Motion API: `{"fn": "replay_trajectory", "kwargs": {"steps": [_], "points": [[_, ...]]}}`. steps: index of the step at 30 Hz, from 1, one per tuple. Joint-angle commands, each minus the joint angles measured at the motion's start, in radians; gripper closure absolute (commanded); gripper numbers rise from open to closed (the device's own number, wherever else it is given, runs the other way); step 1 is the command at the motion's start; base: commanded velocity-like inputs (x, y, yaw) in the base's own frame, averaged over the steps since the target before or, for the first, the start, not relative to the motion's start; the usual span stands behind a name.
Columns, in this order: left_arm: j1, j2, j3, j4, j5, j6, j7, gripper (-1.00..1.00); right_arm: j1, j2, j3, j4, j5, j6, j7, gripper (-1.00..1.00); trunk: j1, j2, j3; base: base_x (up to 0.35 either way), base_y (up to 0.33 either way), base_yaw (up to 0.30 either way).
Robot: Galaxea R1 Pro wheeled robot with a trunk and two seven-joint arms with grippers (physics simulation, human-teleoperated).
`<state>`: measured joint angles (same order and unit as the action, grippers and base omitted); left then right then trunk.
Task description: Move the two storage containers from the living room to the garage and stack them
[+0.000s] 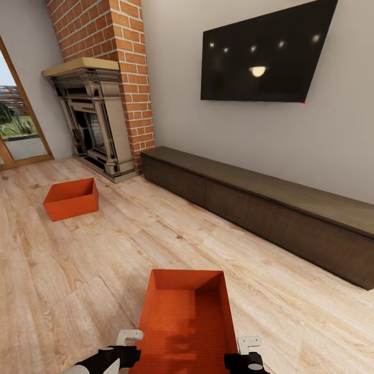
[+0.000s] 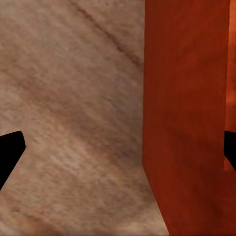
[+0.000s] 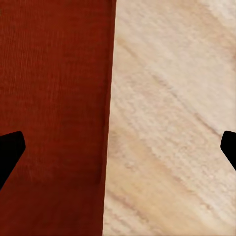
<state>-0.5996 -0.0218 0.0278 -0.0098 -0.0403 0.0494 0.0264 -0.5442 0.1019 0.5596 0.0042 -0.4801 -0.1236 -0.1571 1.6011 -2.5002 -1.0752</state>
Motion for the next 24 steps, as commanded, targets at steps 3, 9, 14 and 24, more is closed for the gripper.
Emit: {"fn": "replay_trajectory", "kwargs": {"steps": [3, 9, 14, 24], "points": [[0.000, 0.000, 0.003, -0.001, -0.003, 0.004, 0.003, -1.00, 0.000, 0.001, 0.008, 0.000, -0.009, -0.003, -0.002, -1.00, 0.000, 0.000, -0.001, 0.000, 0.000, 0.000], [0.000, -0.005, 0.003, 0.000, -0.004, 0.004, 0.003, -1.00, 0.000, 0.001, 0.009, 0.000, -0.009, -0.003, -0.002, -1.00, 0.000, 0.000, -0.001, 0.000, 0.000, 0.000], [0.000, -0.016, 0.003, 0.002, -0.005, 0.004, 0.003, -1.00, 0.000, 0.001, 0.009, 0.000, -0.009, -0.002, -0.002, -1.00, 0.000, 0.000, -0.001, 0.000, 0.000, 0.000], [0.000, -0.059, 0.003, 0.005, -0.003, 0.004, 0.003, -1.00, 0.000, 0.001, 0.009, 0.000, -0.009, -0.003, -0.002, -1.00, 0.000, 0.000, -0.001, 0.000, 0.000, 0.000]]}}
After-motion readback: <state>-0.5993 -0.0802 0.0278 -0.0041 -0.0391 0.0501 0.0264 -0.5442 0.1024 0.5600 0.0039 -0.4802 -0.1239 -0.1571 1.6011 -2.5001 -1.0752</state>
